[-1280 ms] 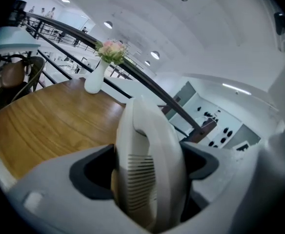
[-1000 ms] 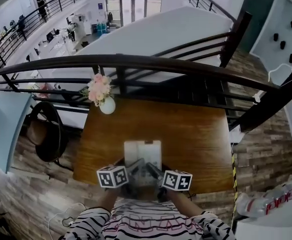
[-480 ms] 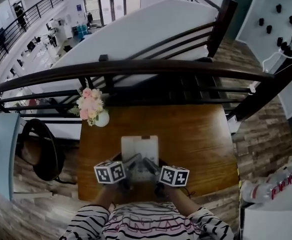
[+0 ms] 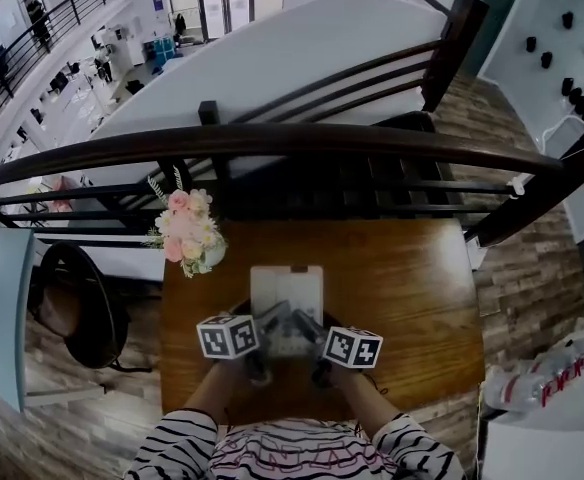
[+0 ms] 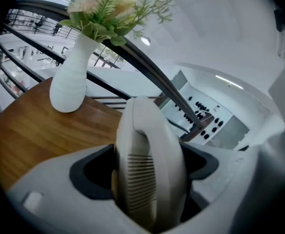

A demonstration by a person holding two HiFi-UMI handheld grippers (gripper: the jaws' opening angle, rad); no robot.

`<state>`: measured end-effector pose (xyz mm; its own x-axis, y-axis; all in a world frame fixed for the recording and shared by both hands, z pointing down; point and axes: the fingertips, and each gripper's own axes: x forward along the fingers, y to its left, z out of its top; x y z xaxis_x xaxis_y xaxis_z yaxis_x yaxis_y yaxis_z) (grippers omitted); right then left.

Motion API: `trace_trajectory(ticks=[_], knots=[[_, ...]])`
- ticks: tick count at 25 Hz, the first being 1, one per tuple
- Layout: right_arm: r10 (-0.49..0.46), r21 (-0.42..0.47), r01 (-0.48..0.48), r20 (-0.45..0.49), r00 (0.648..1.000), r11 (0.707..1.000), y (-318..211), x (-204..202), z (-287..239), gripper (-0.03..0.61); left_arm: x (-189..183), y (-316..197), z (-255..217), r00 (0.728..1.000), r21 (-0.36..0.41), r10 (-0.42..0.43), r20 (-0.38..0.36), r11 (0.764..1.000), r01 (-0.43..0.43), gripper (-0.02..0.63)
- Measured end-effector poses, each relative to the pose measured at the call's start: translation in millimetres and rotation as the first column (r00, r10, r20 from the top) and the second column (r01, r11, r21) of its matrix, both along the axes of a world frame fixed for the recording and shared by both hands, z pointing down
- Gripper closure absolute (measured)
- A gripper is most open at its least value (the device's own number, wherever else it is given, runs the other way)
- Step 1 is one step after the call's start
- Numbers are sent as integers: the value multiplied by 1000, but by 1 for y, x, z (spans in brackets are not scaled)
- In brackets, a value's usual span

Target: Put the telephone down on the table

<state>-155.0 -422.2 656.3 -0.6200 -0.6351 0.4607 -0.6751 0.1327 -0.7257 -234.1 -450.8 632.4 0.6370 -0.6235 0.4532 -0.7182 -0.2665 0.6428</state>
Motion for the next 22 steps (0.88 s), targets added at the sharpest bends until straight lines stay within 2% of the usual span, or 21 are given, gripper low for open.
trace_trajectory(ticks=[10, 17, 22], knots=[[27, -15, -27, -6, 1000, 1000, -86, 0, 28, 277, 1, -89, 28, 999, 4, 33, -1, 999, -33, 201], [6, -24, -7, -44, 999, 1000, -145, 7, 47, 275, 6, -146, 51, 1000, -10, 0, -30, 1000, 0, 201], [-7, -51, 4, -51, 999, 999, -174, 8, 61, 273, 7, -174, 66, 1000, -40, -14, -24, 999, 13, 201]])
